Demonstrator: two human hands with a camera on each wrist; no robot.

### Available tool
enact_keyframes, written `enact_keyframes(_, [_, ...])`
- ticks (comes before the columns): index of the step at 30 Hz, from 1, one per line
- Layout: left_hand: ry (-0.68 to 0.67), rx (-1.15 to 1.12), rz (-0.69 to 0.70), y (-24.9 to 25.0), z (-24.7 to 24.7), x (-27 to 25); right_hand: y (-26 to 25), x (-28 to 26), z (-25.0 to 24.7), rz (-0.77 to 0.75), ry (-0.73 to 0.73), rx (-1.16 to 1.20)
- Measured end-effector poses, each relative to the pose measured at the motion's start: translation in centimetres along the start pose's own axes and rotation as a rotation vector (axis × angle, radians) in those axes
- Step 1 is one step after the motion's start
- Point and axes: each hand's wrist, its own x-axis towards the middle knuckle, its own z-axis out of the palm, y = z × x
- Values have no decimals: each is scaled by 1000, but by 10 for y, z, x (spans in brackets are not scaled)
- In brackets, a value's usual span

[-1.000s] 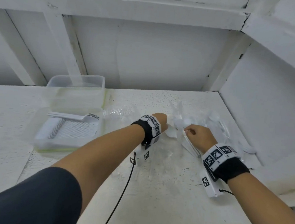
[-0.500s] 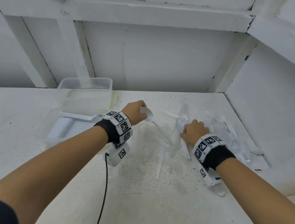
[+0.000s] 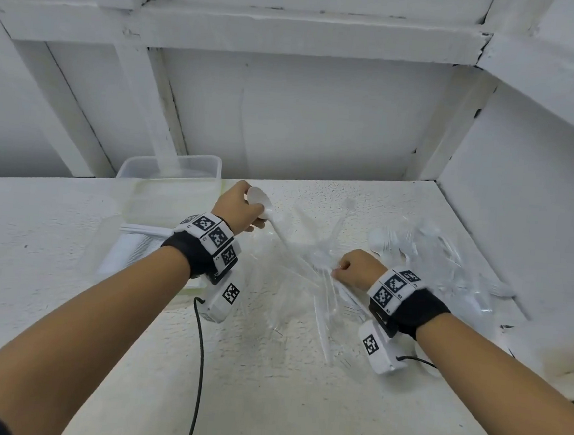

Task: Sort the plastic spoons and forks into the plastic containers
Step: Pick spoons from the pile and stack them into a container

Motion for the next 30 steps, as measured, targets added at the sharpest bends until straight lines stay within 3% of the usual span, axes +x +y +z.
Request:
enact_keyframes(6, [21,-103,-53,-4,-2,4,-3,-8,-21,19,33,-22])
enact_keyframes(12, [-49,-325,-124,-1,11,0,4,-19,-54,-23,166,-471])
enact_keyframes(16, [-89,-206,-47,10,26,-5,14,-16,-55,-16,251,-232])
enact_keyframes(19, [-94,-231,-24,18,38,-5,16,-8,-38,26,217,6])
enact_keyframes(24, [-26,-207,-9,17,53,-4,12,0,-7,118,61,-1])
enact_keyframes(30, [-26,-169,-122,7,56,-8,5,-1,-1,76,1,84])
